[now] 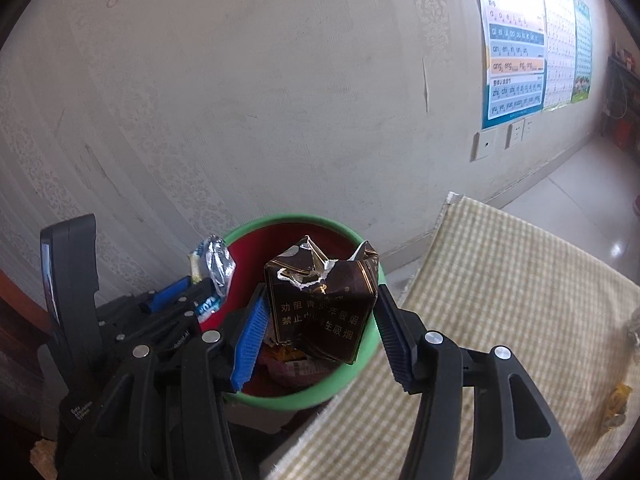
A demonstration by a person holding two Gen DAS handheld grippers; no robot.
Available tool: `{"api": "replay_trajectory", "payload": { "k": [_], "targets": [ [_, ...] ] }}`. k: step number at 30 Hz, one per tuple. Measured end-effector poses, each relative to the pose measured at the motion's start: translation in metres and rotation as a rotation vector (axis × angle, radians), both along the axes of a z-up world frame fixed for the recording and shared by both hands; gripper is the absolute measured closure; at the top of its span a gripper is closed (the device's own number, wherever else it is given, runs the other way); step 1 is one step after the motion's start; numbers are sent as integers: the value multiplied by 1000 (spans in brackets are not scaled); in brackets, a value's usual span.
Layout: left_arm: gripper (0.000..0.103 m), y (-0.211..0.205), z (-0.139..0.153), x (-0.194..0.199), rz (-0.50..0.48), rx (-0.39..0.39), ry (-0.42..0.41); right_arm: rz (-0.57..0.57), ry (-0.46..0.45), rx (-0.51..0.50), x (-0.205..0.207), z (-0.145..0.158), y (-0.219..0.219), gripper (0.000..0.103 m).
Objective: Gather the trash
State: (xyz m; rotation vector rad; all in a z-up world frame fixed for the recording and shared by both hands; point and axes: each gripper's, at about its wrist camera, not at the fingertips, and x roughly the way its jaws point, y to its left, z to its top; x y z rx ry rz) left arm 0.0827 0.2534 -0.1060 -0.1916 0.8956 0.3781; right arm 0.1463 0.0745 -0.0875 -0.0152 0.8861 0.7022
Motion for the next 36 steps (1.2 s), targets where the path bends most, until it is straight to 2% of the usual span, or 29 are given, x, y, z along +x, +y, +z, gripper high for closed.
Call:
{"api": "replay_trajectory", "payload": {
  "k": [5,6,7,8,9,12,16,20,23,25,27,30,31,32,34,36],
  "targets": [
    [81,9,-10,3,11,-17,19,11,53,50,13,-9,12,49],
    [71,10,-12,4,16,-20,25,21,69,67,15,-12,13,44],
    [50,11,-13,4,21,-22,23,25,80,79,15,-14,14,36],
    [41,11,-13,2,28,-20,18,23,87,91,16,-15,13,34],
    [37,10,-13,-1,33,-11,11,20,93,104,16,-16,11,34],
    [37,3,-14,-5,17,9,18,0,108,125,16,-17,0,33],
    [37,-15,-9,-15,-26,3,-5,-95,69,100,12,-13,-52,33],
    [37,-44,-3,-21,-80,3,-25,-282,-33,-55,10,-15,-139,33],
    [37,-70,0,-20,-124,-35,-42,-450,-86,-179,11,-23,-209,33],
    [37,-94,2,-17,-168,-52,-47,-525,-59,-231,14,-37,-247,31],
    [37,-119,1,-11,-215,-69,-37,-563,21,-257,20,-59,-277,31],
    [37,-151,4,-3,-271,-69,-35,-583,125,-229,26,-92,-303,31],
    [37,-166,6,1,-293,-53,-34,-576,152,-219,27,-101,-305,37],
    [37,-176,7,5,-311,-41,-32,-565,187,-195,29,-110,-307,54],
    [37,-204,12,17,-354,-24,-31,-550,232,-143,30,-119,-312,77],
    [37,-232,17,28,-398,-10,-30,-544,206,-84,15,-113,-318,80]
  ]
}}
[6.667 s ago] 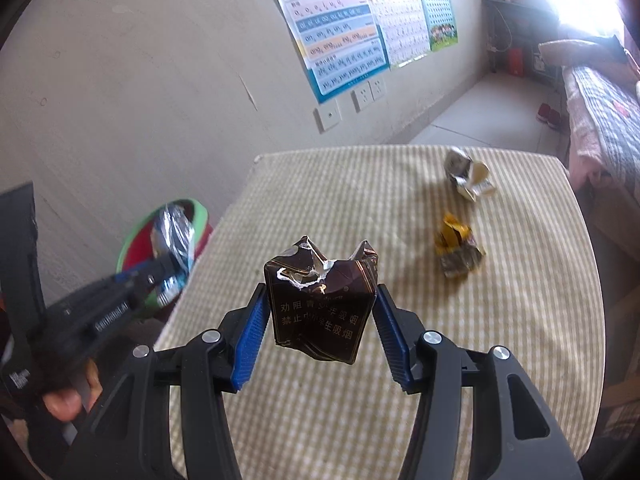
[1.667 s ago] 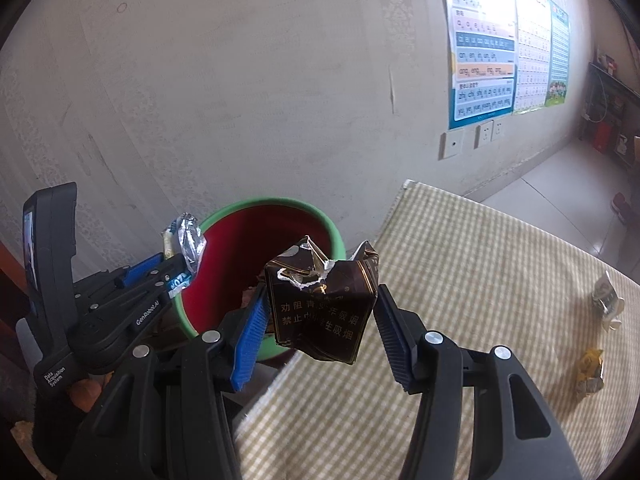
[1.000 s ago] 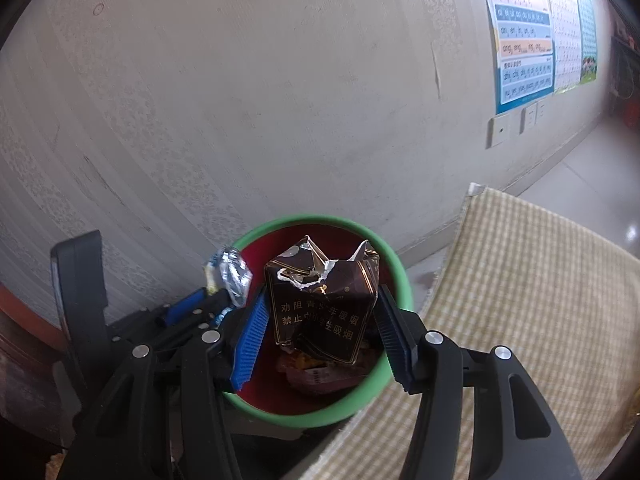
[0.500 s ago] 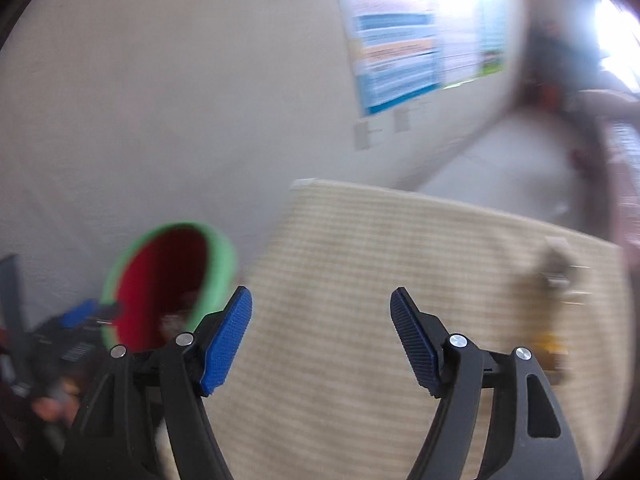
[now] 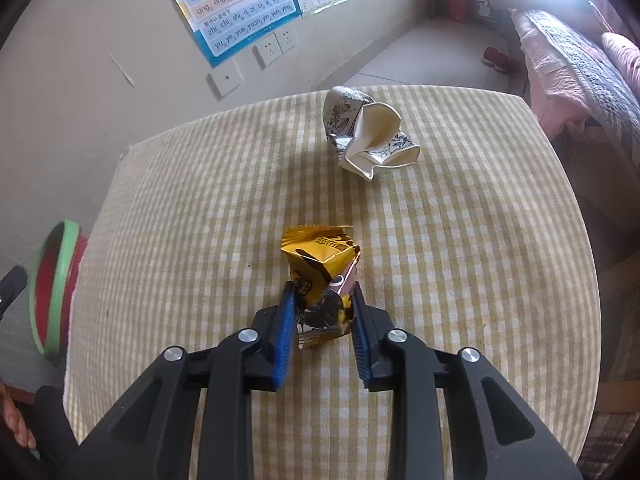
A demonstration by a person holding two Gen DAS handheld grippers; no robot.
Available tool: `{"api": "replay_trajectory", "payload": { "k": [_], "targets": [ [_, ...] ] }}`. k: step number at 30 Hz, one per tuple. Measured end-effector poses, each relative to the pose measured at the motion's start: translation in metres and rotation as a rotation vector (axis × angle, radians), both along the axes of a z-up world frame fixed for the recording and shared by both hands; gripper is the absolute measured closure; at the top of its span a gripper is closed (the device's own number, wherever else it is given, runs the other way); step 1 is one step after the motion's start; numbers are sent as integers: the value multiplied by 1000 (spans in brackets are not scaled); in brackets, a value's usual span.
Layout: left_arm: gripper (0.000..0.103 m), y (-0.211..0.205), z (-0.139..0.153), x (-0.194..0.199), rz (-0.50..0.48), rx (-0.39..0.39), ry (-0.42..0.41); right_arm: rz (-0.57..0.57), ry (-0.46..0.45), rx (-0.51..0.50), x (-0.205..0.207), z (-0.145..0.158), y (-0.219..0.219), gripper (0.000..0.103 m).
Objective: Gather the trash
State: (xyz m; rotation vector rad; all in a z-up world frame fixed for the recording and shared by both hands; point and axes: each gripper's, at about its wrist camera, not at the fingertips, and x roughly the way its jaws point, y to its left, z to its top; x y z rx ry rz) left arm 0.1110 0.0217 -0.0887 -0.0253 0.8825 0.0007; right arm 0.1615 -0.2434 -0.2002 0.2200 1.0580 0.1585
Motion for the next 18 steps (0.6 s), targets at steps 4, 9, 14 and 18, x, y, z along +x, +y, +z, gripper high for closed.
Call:
{"api": "replay_trajectory", "payload": {
  "k": [4,9,14,18],
  "targets": [
    [29,-66,7,28,-94,15,-7,-9,-44,80,-48,19,-22,82],
    [29,-152,-6,75,-187,-19,52,-23,-44,86,-94,23,-40,82],
    [29,-226,-38,115,-238,13,135,-24,-70,116,-95,21,-47,82],
    [29,-253,-68,138,-211,68,204,-9,-64,164,-93,18,-48,82]
  ]
}}
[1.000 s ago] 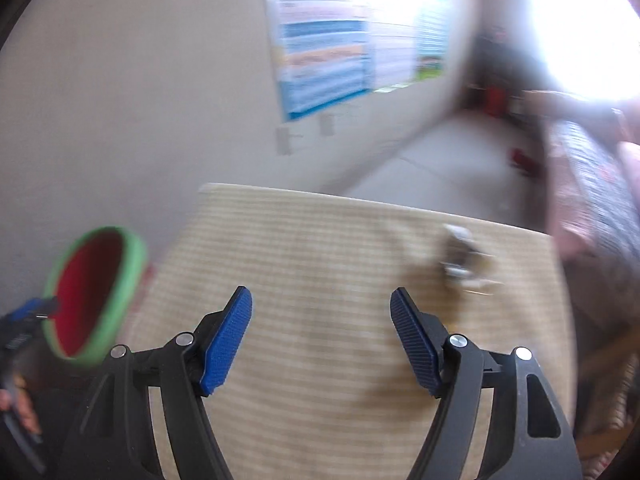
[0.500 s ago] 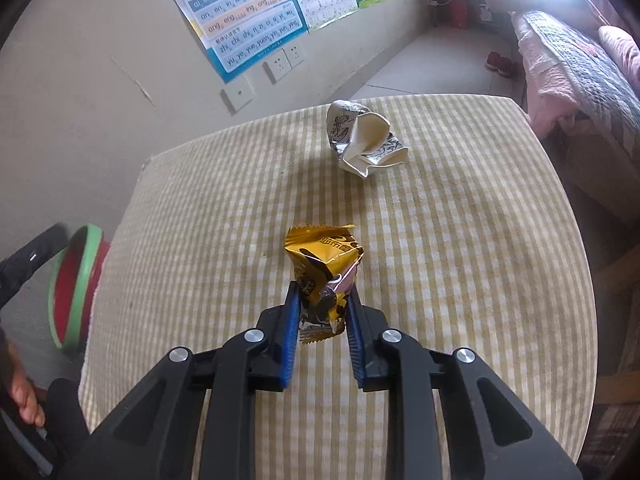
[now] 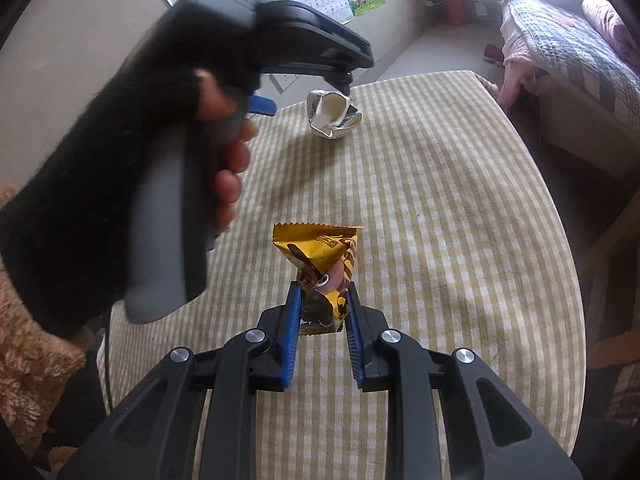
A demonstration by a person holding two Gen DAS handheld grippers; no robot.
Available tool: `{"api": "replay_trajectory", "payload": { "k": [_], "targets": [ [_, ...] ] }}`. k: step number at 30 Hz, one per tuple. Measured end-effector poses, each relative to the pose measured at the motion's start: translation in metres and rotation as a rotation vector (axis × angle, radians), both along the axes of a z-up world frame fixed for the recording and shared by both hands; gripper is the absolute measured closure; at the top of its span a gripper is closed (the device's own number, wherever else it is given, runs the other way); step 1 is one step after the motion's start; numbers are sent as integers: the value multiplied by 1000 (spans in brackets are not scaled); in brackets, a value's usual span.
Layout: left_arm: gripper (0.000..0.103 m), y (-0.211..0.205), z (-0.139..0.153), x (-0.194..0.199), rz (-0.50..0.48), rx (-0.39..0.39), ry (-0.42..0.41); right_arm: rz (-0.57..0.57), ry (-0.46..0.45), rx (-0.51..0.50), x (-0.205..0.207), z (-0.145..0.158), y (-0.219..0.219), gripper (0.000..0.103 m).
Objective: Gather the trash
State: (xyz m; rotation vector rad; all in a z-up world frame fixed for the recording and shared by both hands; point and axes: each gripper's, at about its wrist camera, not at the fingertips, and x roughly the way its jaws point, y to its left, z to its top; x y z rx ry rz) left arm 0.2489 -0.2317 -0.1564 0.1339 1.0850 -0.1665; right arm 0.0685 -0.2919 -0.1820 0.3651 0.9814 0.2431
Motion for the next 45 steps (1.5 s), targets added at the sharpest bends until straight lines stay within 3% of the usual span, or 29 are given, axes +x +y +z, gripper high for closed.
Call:
{"api": "replay_trajectory", "payload": {
  "k": [3,5,8,12,18,28,31,32,33,35,41,45],
  "targets": [
    [30,-1,-19,9,34,56,33,1,-2,34,-2,2,-6,80],
    [30,2,-21,9,40,43,28,-5,-5,55,-4,4,-13,80],
    [52,0,-15,8,17,41,16,-11,3,70,-3,0,-20,80],
    [60,2,-11,5,12,55,2,-19,-1,83,-3,0,-26,80],
    [60,13,16,-23,-19,58,-80,-9,-5,86,-2,-3,-26,80],
    [60,78,56,-107,-13,59,-199,43,-9,43,-1,-5,-5,82],
    [60,102,65,-128,11,46,-209,53,1,23,-3,-5,1,78],
    [60,108,67,-133,17,45,-212,52,9,22,-5,-4,3,70],
    [60,118,70,-141,25,46,-217,54,27,30,-6,-4,4,54],
    [60,133,73,-152,35,49,-220,59,46,58,-12,0,6,47],
    [59,174,77,-180,86,82,-242,-52,-19,-18,-17,19,-3,46],
    [59,197,85,-189,122,59,-255,-80,42,-124,11,1,-2,46]
  ]
}}
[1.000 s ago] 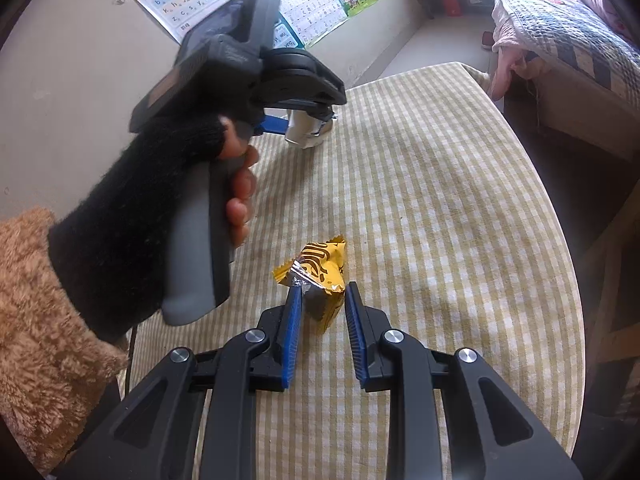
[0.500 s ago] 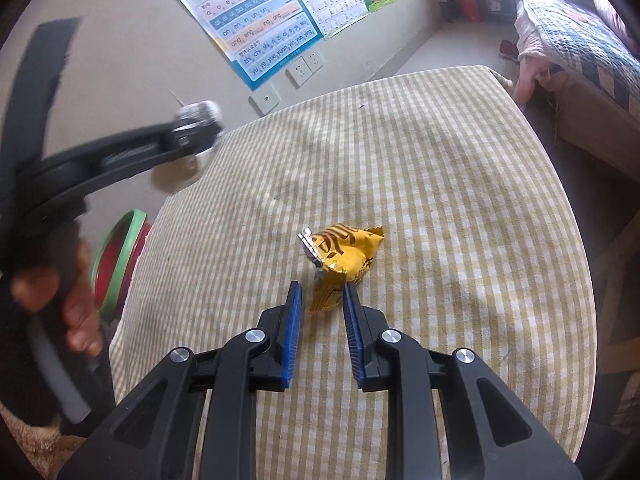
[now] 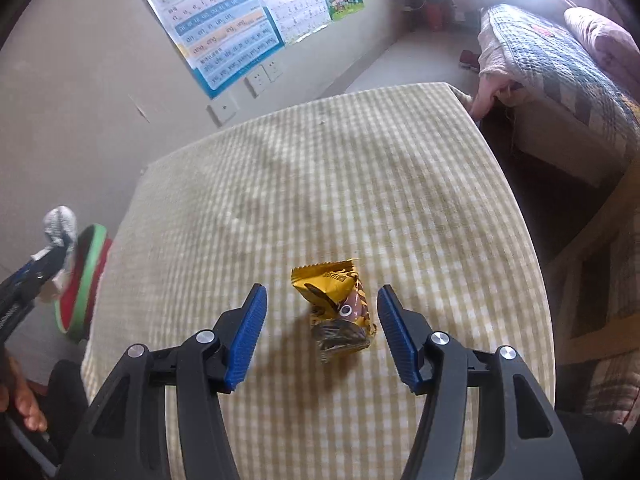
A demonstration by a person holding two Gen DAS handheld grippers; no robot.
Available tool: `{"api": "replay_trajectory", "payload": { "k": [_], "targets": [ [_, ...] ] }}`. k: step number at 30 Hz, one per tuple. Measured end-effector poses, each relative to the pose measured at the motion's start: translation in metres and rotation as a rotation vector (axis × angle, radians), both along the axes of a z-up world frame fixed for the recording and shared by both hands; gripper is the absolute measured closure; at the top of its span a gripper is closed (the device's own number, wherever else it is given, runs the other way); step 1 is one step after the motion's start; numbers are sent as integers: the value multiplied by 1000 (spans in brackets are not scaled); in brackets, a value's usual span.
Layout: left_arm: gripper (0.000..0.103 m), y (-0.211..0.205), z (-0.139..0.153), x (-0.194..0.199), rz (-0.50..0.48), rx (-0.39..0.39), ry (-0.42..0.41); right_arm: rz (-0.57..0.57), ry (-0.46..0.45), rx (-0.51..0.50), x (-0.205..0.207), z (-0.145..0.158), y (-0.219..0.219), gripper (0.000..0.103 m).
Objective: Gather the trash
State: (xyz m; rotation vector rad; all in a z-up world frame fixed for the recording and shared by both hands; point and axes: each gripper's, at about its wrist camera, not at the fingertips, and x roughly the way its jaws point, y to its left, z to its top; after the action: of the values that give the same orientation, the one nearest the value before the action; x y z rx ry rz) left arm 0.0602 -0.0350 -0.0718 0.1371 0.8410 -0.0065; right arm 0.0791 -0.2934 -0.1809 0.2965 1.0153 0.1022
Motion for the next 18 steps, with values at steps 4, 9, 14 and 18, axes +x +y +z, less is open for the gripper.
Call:
{"api": "replay_trajectory", "payload": {
  "k": [4,9,14,18],
  "targets": [
    [59,19,11,-9,29,-19,-30,-14,75,-15,10,-22,-2,55],
    [59,44,23,-18,69,-33,-67,-2,65,-18,7,-19,-1,75],
    [59,67,29,-24,120,-59,-85,40,3,-3,-1,9,25,76],
    [59,87,31,-26,160,-68,-93,122,-44,15,-3,31,63,76]
  ]
}}
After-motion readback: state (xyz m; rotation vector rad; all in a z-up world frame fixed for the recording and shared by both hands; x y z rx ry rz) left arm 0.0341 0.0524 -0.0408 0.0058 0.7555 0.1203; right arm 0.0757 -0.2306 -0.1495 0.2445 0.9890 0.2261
